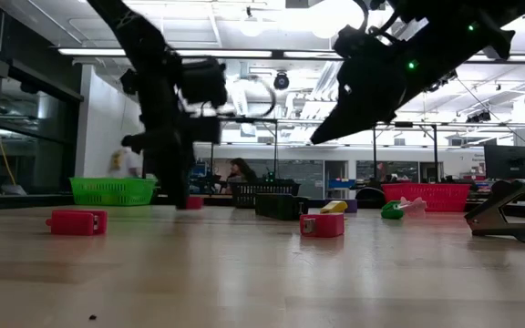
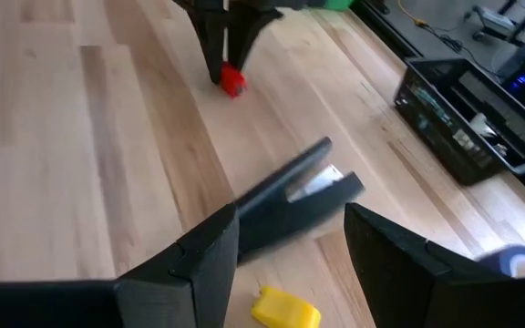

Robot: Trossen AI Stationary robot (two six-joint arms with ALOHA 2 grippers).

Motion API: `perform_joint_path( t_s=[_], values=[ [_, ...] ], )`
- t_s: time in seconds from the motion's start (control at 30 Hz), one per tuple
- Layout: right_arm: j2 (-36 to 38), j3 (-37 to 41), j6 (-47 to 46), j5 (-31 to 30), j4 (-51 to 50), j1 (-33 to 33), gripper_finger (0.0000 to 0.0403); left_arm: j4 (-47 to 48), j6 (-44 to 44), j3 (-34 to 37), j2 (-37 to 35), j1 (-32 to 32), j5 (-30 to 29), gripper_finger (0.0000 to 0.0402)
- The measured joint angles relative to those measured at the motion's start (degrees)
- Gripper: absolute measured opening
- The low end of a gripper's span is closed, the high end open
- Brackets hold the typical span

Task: Pick and place Stapler, Stapler remover, tape
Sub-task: Put the top red stapler in the red bin

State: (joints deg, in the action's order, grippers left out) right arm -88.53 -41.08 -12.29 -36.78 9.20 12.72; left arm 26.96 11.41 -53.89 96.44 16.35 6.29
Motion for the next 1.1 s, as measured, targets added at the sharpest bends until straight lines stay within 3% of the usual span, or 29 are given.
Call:
perform_joint_path(
  t_s=[0.17,0.3,0.5,0.8,1.1],
  values=[
    [0.0,0.0,5.16,4.58,5.39,-0.01,0.0193,-1.37,4.19,-3.33,-0.08,-4.28,-1.41,0.0058],
    [0.0,0.0,10.02,9.3,8.07,0.01,0.0193,-3.1,7.36,-5.7,-0.17,-9.13,-7.45,0.0058],
    [-0.02,0.0,15.64,10.53,9.58,0.01,0.0193,-5.35,10.47,-8.17,-0.23,-15.93,-19.3,0.0058],
    [-0.02,0.0,26.83,10.76,12.52,0.01,0.0193,-11.48,12.51,-9.69,-0.3,-21.81,-29.65,0.0056],
    [-0.02,0.0,28.49,11.49,12.58,-1.71,0.0193,-14.41,14.94,-9.72,-0.32,-23.27,-31.39,0.0056]
  ],
)
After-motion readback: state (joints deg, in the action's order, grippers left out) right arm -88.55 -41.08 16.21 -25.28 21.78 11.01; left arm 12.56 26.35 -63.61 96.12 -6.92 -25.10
